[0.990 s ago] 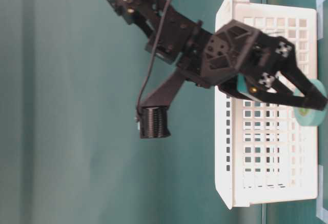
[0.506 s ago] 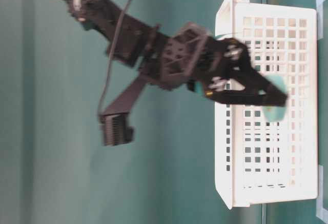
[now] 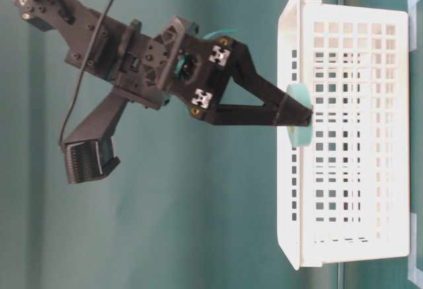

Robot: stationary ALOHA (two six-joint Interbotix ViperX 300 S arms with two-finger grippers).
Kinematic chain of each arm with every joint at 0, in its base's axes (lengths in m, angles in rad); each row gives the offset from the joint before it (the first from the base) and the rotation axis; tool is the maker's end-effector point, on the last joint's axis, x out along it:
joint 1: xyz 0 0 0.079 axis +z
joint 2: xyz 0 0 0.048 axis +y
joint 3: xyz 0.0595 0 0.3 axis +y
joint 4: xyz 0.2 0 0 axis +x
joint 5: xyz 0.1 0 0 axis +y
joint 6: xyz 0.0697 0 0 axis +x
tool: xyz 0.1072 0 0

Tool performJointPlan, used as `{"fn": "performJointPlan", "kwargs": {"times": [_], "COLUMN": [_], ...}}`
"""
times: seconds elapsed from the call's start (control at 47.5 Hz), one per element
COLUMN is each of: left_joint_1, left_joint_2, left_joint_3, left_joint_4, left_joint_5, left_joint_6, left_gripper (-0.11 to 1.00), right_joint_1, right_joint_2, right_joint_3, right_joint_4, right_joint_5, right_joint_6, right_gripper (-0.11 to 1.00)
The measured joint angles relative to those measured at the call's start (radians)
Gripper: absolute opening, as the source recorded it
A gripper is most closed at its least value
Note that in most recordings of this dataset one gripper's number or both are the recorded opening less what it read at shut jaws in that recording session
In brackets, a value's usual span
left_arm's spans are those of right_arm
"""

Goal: Put the tape into the white basket.
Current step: 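Lift the tape roll and carry it over the white basket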

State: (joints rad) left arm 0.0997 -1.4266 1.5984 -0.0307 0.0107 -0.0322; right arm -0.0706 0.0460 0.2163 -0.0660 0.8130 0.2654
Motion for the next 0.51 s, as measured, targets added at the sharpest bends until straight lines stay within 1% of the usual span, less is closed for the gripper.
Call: {"fn": "performJointPlan", "kwargs": {"times": [0.274, 0.4, 0.506], "left_joint_1": [0.000, -0.002, 0.000], "left_joint_2": [0.000, 0.002, 0.000], "left_joint_3": [-0.002, 0.000, -0.002], "left_joint_4": [0.000, 0.000, -0.002], "left_joint_5": [0.002, 0.002, 0.002], "left_joint_6": [0.000, 0.000, -0.002], "left_gripper": [-0.11, -0.11, -0.11], "right_joint_1": [0.006, -0.002, -0.023], "right_joint_2": [0.000, 0.000, 0.000], "right_joint_3": [-0.023, -0.023, -0.023], "right_joint_4": [0.000, -0.011, -0.025], "right_joint_5": [0.018, 0.020, 0.020], "right_joint_6": [0.000, -0.002, -0.002], "right_gripper": [0.68, 0.68, 0.68]}}
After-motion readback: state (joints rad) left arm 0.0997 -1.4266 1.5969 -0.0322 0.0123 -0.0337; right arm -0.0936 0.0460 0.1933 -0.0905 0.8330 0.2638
